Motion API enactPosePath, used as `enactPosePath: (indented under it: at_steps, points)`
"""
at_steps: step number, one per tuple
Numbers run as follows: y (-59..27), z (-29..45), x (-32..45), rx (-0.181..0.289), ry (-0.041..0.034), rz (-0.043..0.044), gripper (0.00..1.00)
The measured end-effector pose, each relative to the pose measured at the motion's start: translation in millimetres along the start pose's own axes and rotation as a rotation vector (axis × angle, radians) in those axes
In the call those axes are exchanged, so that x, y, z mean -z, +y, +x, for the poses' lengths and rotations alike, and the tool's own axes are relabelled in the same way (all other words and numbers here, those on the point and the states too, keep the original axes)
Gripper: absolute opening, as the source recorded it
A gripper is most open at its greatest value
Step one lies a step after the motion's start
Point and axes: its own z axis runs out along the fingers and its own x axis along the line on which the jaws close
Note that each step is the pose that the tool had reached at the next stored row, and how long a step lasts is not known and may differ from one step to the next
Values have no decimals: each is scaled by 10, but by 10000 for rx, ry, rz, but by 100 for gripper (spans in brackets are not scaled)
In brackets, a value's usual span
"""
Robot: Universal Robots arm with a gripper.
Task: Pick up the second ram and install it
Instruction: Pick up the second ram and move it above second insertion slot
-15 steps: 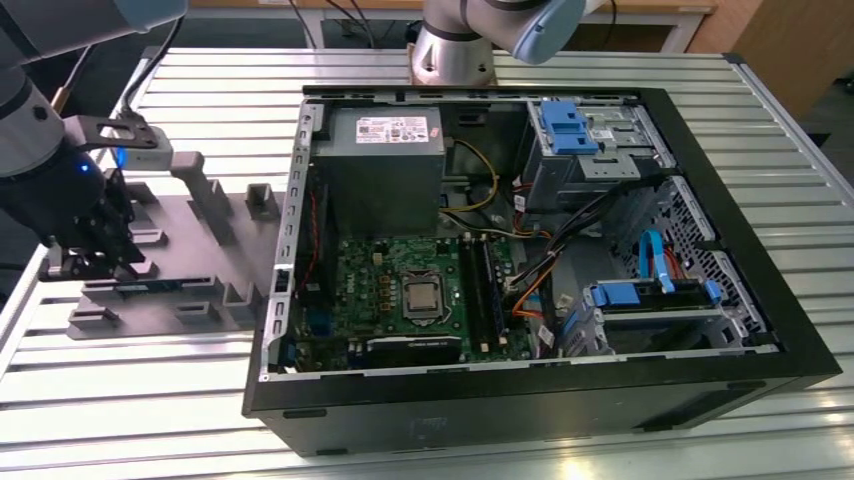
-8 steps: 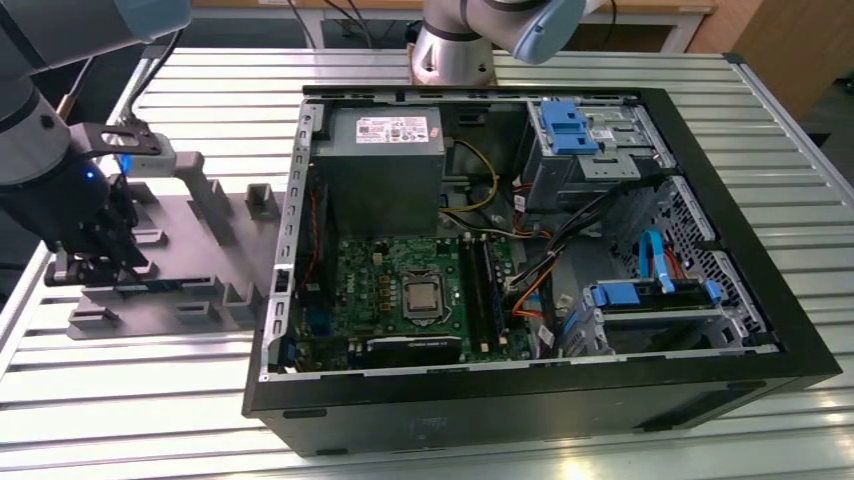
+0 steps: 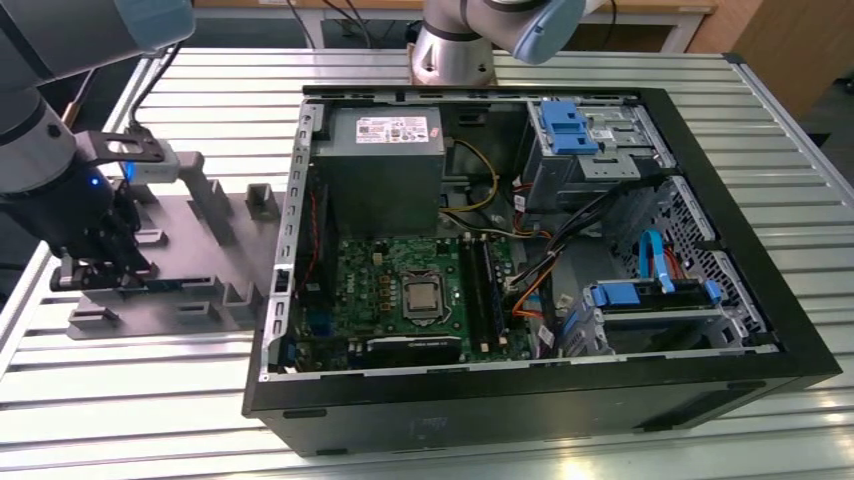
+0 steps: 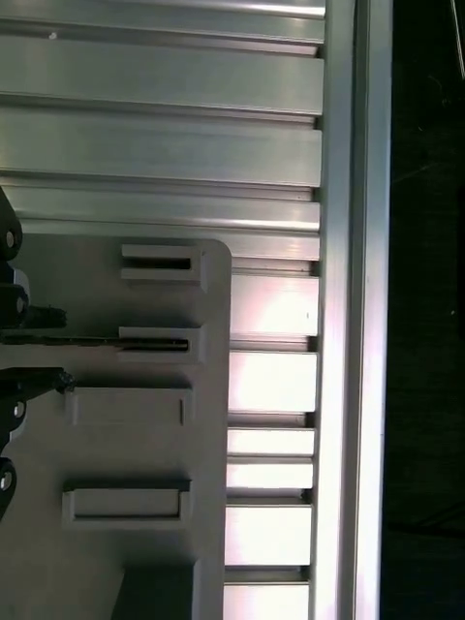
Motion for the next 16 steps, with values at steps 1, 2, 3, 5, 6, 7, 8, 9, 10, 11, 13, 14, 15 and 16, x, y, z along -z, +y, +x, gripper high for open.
enactPosePath:
  at_steps: [1,2,3,5,6,7,8,9,10,11,13,14,15,16]
  points:
    - [1,0,-8,2,0,-1,30]
    - [2,1,-13,4,1,-2,30]
    - [4,2,-19,4,1,-2,30]
    - [8,1,-29,3,0,0,30]
    - [8,1,-34,3,0,0,30]
    - [8,1,-41,3,0,0,30]
    - [9,1,-47,3,0,0,30]
    - [9,2,-54,3,0,0,30]
    - [9,2,-61,3,0,0,30]
    - [9,2,-68,3,-1,0,30]
    - [9,2,-84,3,0,0,30]
    - [9,2,-93,3,0,0,30]
    - [9,2,-102,4,0,0,30]
    - [9,2,-110,3,1,0,30]
